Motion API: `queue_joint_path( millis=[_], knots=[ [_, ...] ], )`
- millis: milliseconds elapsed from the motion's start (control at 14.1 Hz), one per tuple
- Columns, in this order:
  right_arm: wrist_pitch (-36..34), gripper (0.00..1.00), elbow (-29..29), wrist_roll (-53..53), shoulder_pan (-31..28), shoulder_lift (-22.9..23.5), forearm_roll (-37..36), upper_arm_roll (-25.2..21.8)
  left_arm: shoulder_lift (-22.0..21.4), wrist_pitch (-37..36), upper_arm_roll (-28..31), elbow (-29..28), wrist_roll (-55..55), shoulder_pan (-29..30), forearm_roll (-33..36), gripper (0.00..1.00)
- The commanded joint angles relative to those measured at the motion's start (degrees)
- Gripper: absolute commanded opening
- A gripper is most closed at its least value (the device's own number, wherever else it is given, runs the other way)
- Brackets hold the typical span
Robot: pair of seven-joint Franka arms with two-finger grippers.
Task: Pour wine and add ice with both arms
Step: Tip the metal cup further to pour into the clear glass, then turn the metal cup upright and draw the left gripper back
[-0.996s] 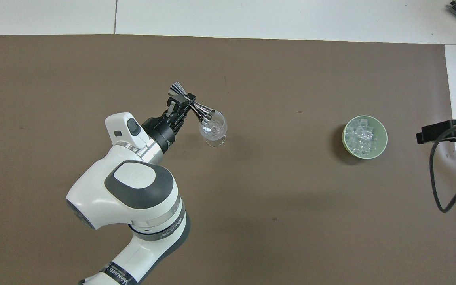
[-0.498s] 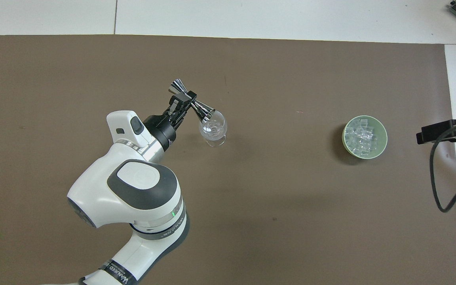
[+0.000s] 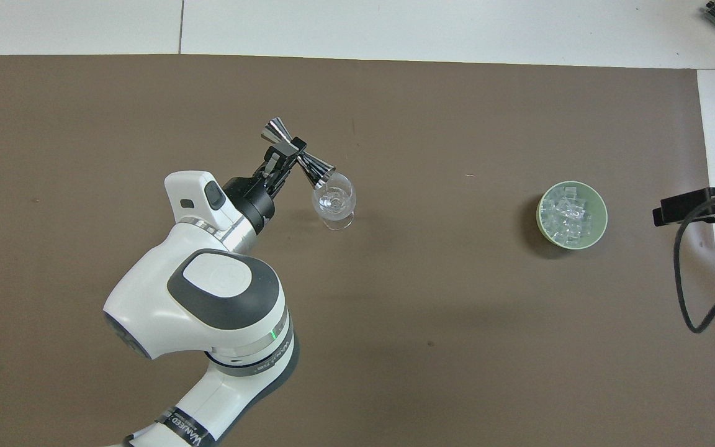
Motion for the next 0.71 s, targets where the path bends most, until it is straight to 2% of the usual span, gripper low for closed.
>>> queue_joint_path(
  millis=[0,640],
  knots=[
    [-0.20,1.00,-1.17,-1.23,-0.34,-1.14,0.17,0.09,0.74,2.98,0.65,1.48,0.42,-1.97,2.30,0.00],
    [-0.20,1.00,-1.17,-1.32,-0.34,-1.14,0.17,0.09,0.74,3.96,0.65,1.57,-0.36,-2.67,3.46,0.00]
  ],
)
